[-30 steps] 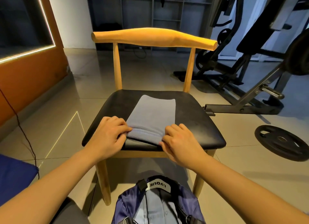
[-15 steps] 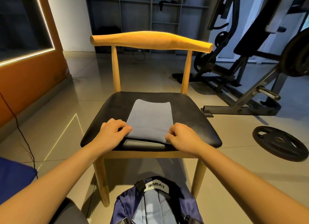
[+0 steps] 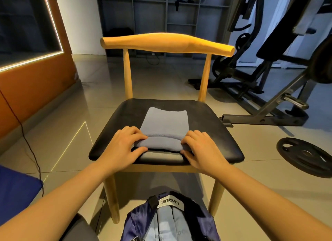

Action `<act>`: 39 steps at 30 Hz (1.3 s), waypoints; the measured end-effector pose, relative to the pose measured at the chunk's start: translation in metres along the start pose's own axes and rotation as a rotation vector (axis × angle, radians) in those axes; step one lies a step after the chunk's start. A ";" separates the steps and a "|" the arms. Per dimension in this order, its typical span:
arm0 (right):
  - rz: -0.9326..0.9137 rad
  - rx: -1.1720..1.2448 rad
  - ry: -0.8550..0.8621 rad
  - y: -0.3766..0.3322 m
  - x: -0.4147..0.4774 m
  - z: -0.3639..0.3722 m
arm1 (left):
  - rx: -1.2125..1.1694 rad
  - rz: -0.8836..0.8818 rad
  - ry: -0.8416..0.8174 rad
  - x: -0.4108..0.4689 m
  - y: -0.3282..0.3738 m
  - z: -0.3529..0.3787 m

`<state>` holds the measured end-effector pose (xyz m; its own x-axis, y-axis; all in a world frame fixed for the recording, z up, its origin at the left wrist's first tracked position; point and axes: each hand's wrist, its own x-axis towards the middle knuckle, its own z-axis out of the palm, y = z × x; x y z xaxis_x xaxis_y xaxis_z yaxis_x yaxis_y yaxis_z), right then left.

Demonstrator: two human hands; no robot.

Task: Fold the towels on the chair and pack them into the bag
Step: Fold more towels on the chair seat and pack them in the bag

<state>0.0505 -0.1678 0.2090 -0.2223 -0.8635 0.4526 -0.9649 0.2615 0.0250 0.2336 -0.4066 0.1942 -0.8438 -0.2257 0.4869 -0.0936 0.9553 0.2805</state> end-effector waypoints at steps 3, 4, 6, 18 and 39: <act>0.112 0.164 -0.077 0.003 0.011 -0.006 | -0.112 -0.103 0.019 0.008 0.002 0.001; 0.177 0.249 -0.115 0.005 0.015 -0.009 | -0.141 -0.141 0.011 0.010 0.005 0.001; 0.301 0.431 -0.181 0.010 0.021 -0.015 | -0.241 -0.225 0.010 0.013 0.010 0.001; 0.079 -0.098 -0.005 0.005 0.017 0.012 | -0.163 -0.265 0.222 0.032 0.009 0.018; 0.056 -0.085 0.039 0.011 0.036 0.000 | -0.408 -0.541 0.067 0.055 0.011 0.012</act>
<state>0.0321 -0.1963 0.2261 -0.2683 -0.8295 0.4898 -0.9354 0.3458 0.0733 0.1803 -0.4066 0.2142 -0.6984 -0.6752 0.2374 -0.2752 0.5595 0.7818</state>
